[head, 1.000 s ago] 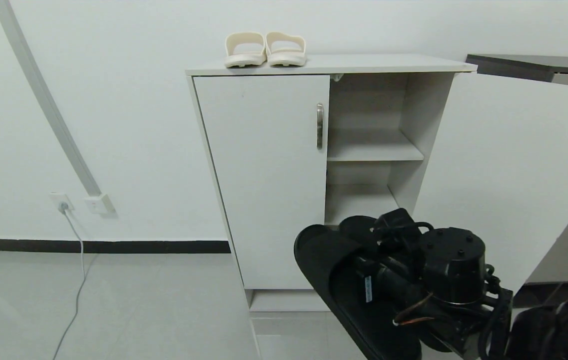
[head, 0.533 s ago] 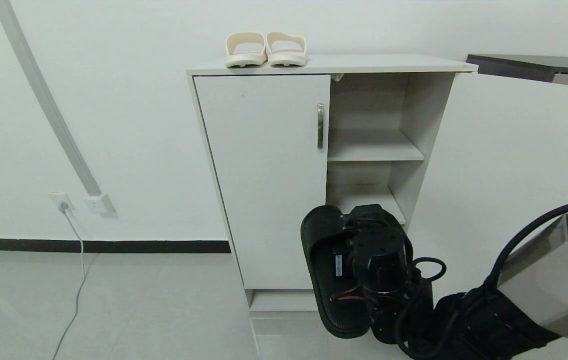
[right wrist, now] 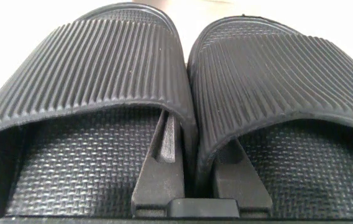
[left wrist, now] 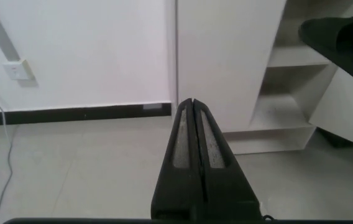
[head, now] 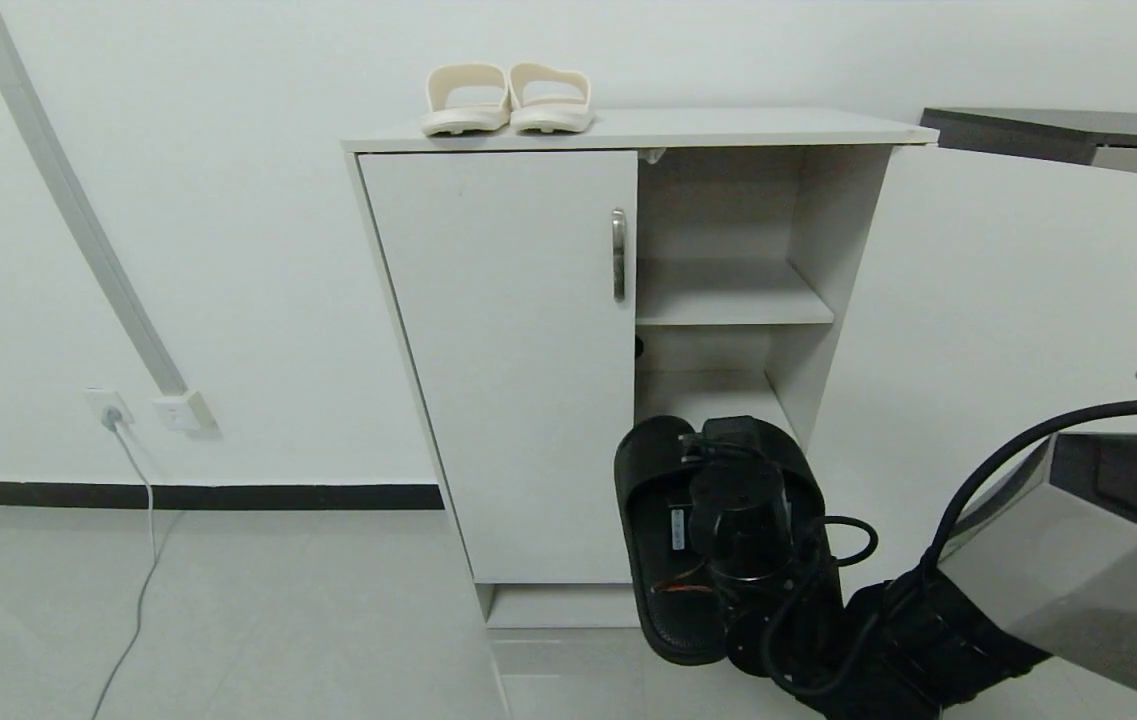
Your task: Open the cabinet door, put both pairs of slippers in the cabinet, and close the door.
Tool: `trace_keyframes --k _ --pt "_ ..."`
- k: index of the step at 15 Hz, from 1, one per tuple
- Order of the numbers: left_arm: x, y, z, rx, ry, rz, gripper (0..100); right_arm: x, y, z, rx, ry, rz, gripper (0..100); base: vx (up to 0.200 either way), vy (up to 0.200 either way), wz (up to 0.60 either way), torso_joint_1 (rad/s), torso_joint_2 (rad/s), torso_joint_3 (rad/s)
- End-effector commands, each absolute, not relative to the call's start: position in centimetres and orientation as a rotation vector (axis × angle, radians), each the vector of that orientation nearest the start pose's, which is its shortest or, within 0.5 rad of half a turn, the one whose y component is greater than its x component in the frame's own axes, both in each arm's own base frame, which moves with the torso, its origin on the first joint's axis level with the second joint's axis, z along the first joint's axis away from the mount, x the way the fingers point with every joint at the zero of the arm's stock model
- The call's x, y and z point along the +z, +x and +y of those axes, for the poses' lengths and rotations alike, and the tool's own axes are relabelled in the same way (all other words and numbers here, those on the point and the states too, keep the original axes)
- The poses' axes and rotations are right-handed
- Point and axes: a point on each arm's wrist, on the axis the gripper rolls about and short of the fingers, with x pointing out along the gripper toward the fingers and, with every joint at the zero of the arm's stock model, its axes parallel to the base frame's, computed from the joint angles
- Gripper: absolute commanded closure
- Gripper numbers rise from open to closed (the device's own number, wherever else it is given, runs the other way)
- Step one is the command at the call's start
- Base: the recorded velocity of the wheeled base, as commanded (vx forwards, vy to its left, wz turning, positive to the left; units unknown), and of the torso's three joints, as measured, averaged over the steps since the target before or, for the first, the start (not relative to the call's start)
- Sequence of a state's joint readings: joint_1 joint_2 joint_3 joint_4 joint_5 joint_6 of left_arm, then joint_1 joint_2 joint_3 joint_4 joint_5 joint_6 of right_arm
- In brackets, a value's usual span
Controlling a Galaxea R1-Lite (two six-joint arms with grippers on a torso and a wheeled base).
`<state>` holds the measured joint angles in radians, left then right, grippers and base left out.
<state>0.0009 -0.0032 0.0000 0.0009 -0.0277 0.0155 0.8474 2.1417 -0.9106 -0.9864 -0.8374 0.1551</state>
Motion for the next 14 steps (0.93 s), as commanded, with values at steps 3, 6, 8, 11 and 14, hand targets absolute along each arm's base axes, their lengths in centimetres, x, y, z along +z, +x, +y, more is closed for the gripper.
trace_keyframes --k 3,6,8,11,14 --pt "7.5 -2.3 -0.1 -0.028 0.015 0.001 100 8.6 27.0 27.5 -0.012 -0.032 0.169 100 0.0 -0.133 0.0 0.003 0.0 0.002" --pt "7.5 -2.3 -0.1 -0.026 0.015 0.001 100 7.7 27.4 27.7 -0.017 -0.043 0.179 100 0.0 0.0 0.0 0.0 0.0 0.0" --pt "7.5 -2.3 -0.1 -0.028 0.015 0.001 100 7.2 27.6 28.1 -0.011 -0.046 0.183 100 0.0 0.0 0.0 0.0 0.0 0.0" --pt "7.5 -2.3 -0.1 -0.028 0.015 0.001 100 6.1 28.7 29.4 0.018 -0.037 0.182 100 0.0 0.0 0.0 0.0 0.0 0.0" --pt "7.5 -2.3 -0.1 -0.028 0.015 0.001 100 4.8 29.8 29.6 0.003 -0.043 0.191 100 0.0 0.0 0.0 0.0 0.0 0.0"
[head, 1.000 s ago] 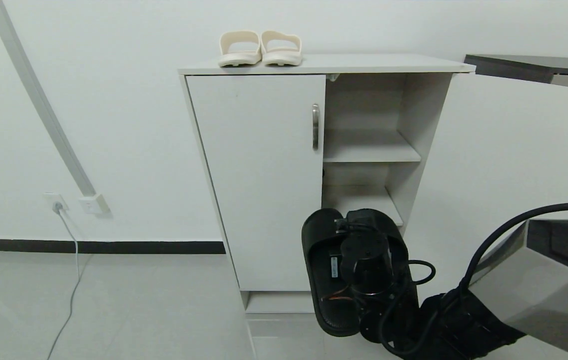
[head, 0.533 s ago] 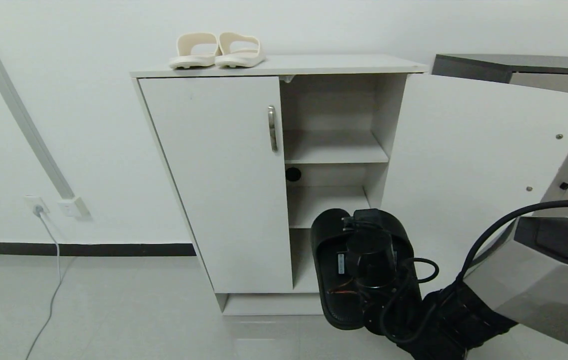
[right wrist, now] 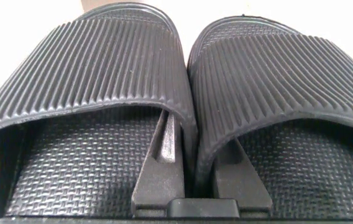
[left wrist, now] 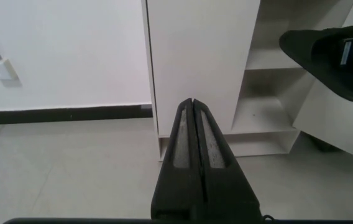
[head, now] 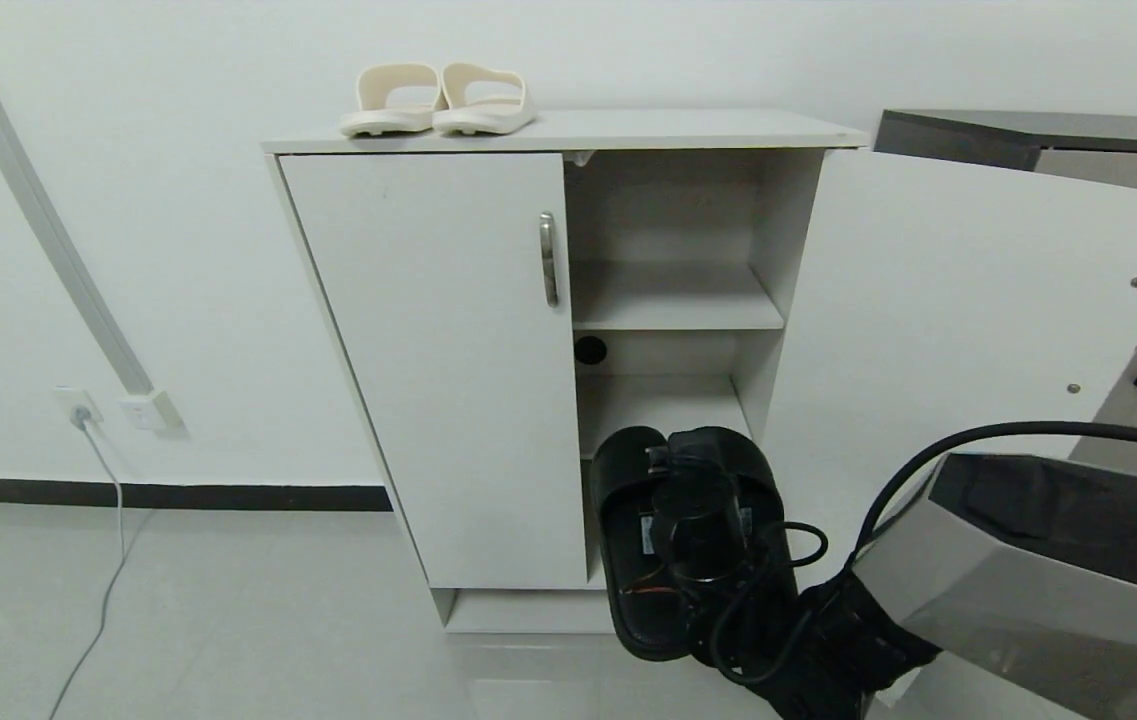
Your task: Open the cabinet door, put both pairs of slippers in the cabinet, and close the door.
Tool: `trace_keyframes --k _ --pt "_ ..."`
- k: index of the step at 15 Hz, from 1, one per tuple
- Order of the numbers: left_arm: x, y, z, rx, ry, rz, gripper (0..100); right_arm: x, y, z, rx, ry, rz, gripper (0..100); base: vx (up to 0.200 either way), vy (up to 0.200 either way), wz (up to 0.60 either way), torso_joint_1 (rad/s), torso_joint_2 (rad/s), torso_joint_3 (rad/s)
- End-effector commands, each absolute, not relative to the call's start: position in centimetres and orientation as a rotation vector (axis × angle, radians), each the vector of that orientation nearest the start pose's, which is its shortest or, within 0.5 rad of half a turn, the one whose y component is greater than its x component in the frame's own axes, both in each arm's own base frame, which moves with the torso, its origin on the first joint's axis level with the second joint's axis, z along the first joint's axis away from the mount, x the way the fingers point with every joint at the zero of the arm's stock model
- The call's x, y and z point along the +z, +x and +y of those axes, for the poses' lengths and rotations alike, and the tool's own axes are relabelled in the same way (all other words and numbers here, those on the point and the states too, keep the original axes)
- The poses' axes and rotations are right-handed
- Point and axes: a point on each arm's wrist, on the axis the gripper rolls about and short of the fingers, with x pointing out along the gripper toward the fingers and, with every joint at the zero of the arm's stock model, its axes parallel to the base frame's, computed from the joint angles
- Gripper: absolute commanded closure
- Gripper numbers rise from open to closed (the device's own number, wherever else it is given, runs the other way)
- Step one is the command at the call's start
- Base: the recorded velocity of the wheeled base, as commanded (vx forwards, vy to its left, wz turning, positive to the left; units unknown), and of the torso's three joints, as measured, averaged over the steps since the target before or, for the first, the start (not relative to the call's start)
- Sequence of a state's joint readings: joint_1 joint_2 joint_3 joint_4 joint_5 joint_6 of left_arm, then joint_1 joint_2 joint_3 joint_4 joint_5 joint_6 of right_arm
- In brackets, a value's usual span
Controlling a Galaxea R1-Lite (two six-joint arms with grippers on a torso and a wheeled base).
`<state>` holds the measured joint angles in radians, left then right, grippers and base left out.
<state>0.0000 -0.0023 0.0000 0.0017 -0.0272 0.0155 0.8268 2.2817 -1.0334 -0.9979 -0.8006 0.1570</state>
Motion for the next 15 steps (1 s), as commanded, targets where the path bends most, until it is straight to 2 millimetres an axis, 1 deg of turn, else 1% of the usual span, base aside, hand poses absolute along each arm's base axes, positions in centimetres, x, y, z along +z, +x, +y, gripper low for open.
trace_keyframes --k 1,4,5,7,11,13,15 --pt "7.5 -2.3 -0.1 -0.026 0.015 0.001 100 4.3 30.0 29.7 0.002 -0.041 0.19 100 0.0 0.0 0.0 0.0 0.0 0.0" --pt "7.5 -2.3 -0.1 -0.028 0.015 0.001 100 3.1 30.3 30.0 0.013 -0.033 0.183 100 0.0 0.0 0.0 0.0 0.0 0.0" --pt "7.5 -2.3 -0.1 -0.028 0.015 0.003 100 3.0 30.4 30.0 0.031 -0.027 0.185 100 0.0 0.0 0.0 0.0 0.0 0.0" --pt "7.5 -2.3 -0.1 -0.028 0.017 0.001 100 2.1 31.2 29.8 0.05 -0.014 0.181 100 0.0 0.0 0.0 0.0 0.0 0.0" --pt "7.5 -2.3 -0.1 -0.029 0.017 0.001 100 2.1 31.3 29.8 0.053 0.0 0.167 100 0.0 0.0 0.0 0.0 0.0 0.0" --pt "7.5 -2.3 -0.1 -0.028 0.017 0.001 100 1.6 31.5 29.7 0.048 -0.002 0.169 100 0.0 0.0 0.0 0.0 0.0 0.0" --pt "7.5 -2.3 -0.1 -0.029 0.017 0.001 100 1.6 31.4 29.8 0.05 -0.002 0.169 100 0.0 0.0 0.0 0.002 0.0 -0.119"
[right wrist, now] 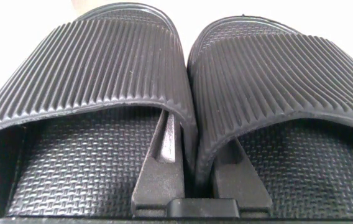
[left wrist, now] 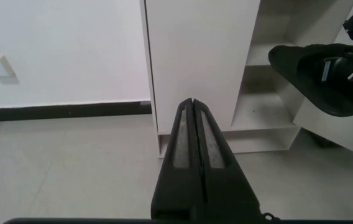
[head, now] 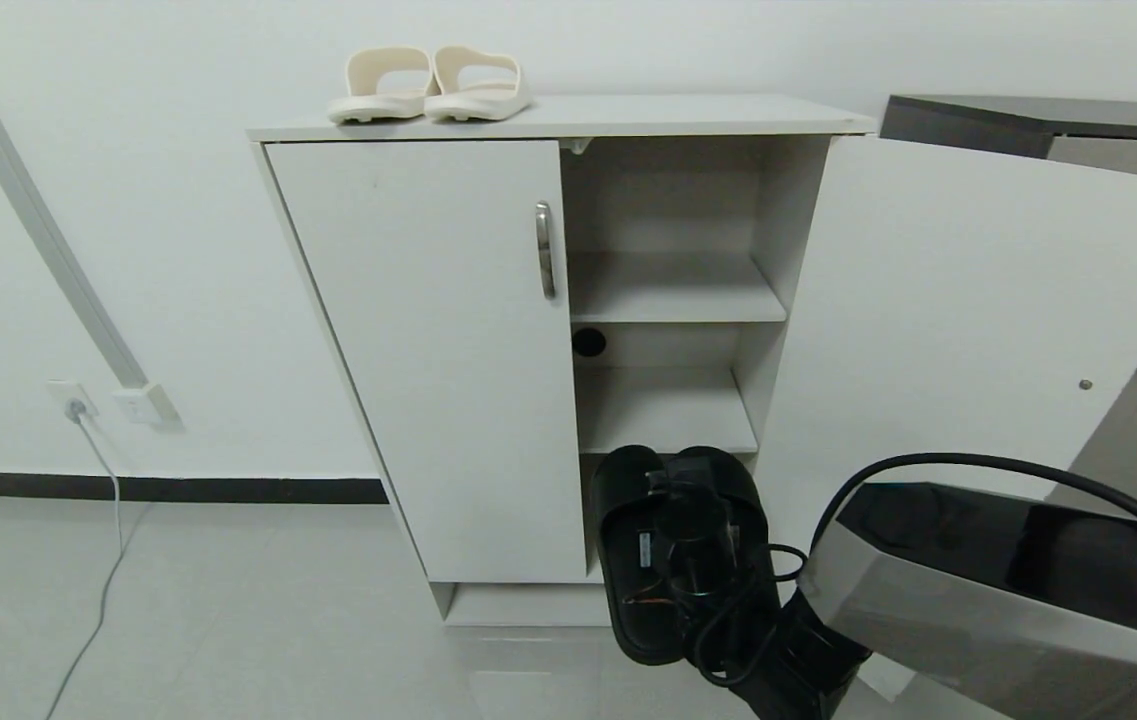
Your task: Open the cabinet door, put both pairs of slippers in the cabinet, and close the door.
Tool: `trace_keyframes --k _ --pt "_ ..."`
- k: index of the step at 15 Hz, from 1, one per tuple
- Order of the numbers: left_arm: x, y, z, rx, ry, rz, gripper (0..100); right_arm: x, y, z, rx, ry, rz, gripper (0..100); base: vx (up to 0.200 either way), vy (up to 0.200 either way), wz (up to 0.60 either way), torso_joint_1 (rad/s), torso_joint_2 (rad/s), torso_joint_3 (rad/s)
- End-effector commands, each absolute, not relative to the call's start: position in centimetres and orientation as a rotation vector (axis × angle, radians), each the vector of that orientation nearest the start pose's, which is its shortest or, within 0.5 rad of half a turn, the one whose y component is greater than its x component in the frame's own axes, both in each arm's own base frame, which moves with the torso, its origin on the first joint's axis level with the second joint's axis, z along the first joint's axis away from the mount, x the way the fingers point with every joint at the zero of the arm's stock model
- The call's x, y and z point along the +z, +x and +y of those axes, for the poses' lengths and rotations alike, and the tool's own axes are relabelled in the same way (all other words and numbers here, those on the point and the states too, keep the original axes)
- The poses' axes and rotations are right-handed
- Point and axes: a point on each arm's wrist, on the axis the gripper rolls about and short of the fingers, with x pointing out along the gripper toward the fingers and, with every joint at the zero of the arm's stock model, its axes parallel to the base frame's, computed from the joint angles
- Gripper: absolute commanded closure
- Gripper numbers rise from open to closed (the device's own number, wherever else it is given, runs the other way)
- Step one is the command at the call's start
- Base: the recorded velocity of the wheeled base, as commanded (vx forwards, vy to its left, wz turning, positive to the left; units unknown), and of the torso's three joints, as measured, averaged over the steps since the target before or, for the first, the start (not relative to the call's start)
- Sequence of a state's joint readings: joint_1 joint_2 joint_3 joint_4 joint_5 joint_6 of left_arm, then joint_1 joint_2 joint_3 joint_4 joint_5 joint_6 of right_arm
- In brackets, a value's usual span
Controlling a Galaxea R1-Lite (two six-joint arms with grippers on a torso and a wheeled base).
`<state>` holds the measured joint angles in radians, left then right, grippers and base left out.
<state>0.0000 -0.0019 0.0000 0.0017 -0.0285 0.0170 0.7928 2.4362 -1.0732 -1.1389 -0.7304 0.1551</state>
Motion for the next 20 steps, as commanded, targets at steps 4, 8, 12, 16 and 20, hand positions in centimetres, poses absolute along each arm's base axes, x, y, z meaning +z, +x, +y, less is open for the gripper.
trace_keyframes --k 4,8,12,16,20 --pt "7.5 -2.3 -0.1 -0.029 0.017 0.001 100 1.4 31.5 29.7 0.048 -0.006 0.173 100 0.0 0.0 0.0 0.004 0.0 -0.178" --pt "7.5 -2.3 -0.1 -0.029 0.017 0.001 100 1.0 31.5 29.9 0.049 -0.01 0.176 100 0.0 0.0 0.0 0.001 0.0 -0.199" --pt "7.5 -2.3 -0.1 -0.028 0.017 0.001 100 -0.1 31.8 30.0 0.042 -0.024 0.189 100 0.0 0.0 0.0 0.005 0.0 -0.199" --pt "7.5 -2.3 -0.1 -0.028 0.017 0.001 100 0.4 32.3 30.0 0.041 -0.015 0.073 100 0.0 0.0 0.0 0.002 0.0 -0.194" --pt "7.5 -2.3 -0.1 -0.028 0.017 0.001 100 2.6 32.5 29.6 0.032 -0.04 -0.102 100 0.0 0.0 0.0 0.005 0.0 -0.093"
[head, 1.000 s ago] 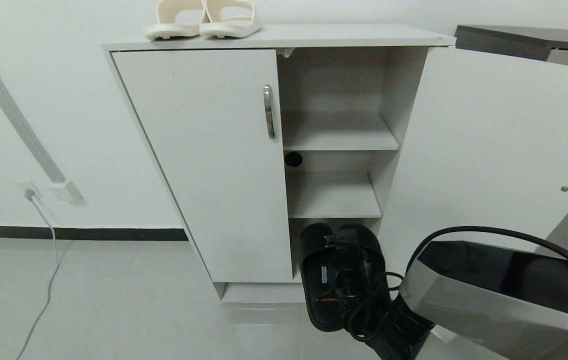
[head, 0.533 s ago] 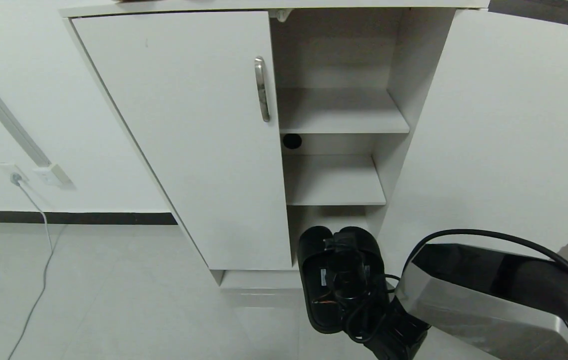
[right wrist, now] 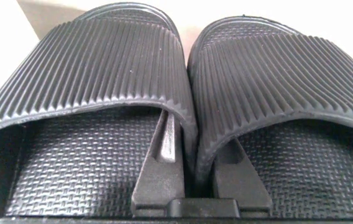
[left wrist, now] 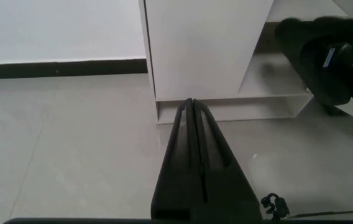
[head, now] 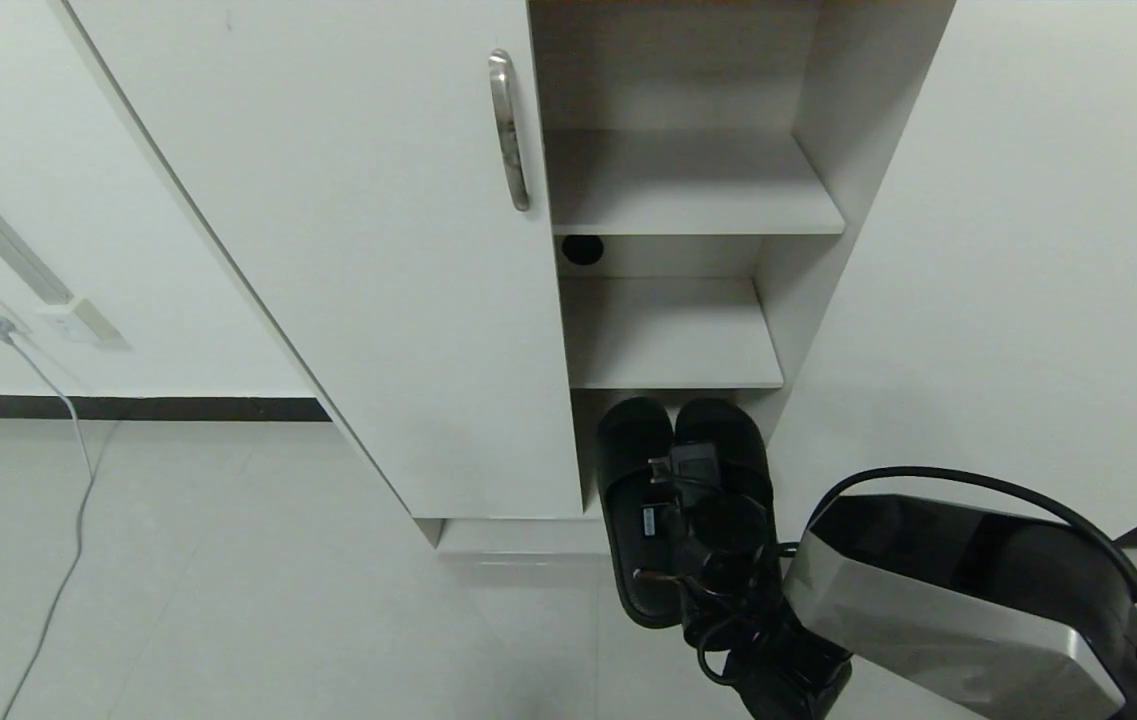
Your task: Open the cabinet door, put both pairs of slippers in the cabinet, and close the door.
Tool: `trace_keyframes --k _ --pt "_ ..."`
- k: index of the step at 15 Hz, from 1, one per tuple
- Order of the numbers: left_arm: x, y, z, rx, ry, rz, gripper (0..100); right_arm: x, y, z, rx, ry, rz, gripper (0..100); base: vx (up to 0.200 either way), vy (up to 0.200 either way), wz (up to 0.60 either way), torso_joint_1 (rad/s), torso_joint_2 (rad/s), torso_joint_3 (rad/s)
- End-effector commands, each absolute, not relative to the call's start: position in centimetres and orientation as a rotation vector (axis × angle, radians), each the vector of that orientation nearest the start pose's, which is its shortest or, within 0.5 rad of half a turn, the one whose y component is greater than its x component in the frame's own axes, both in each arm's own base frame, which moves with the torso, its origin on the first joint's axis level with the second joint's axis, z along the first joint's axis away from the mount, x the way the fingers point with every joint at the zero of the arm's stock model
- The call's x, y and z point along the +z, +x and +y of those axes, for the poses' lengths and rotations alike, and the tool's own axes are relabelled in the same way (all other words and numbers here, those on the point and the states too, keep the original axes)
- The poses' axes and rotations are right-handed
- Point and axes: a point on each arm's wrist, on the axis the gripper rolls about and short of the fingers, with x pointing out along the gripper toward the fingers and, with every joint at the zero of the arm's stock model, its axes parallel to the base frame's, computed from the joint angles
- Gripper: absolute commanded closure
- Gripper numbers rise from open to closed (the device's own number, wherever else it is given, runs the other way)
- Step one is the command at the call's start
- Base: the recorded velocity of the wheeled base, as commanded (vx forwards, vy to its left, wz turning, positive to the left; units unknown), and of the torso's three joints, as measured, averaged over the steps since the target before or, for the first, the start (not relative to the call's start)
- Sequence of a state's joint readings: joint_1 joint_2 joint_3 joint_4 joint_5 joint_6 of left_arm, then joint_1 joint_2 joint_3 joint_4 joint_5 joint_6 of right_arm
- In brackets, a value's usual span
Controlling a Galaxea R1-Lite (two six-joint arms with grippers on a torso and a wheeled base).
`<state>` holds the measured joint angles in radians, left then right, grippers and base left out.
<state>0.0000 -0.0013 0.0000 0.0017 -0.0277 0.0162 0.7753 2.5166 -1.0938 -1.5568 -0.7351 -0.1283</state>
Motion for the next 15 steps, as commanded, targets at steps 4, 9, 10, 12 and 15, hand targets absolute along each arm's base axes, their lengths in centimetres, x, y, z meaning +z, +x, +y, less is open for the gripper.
trace_keyframes --k 4,9,10,12,15 --pt "7.5 -2.3 -0.1 -0.026 0.017 0.001 100 3.7 32.6 29.4 0.027 -0.046 -0.126 100 0.0 0.0 0.0 0.0 0.0 0.0" --pt "7.5 -2.3 -0.1 -0.029 0.017 0.001 100 4.1 32.7 29.4 0.026 -0.04 -0.134 100 0.08 0.0 0.0 0.001 0.0 0.001" --pt "7.5 -2.3 -0.1 -0.026 0.017 0.001 100 4.1 32.7 29.4 0.026 -0.04 -0.134 100 0.2 0.0 0.0 0.002 0.0 -0.002" --pt "7.5 -2.3 -0.1 -0.029 0.017 0.001 100 4.1 32.6 29.4 0.027 -0.04 -0.134 100 0.2 0.0 0.0 -0.007 0.01 0.0" --pt "7.5 -2.3 -0.1 -0.028 0.017 0.001 100 4.1 32.7 29.4 0.026 -0.04 -0.134 100 0.2 0.0 0.0 0.005 0.0 0.004"
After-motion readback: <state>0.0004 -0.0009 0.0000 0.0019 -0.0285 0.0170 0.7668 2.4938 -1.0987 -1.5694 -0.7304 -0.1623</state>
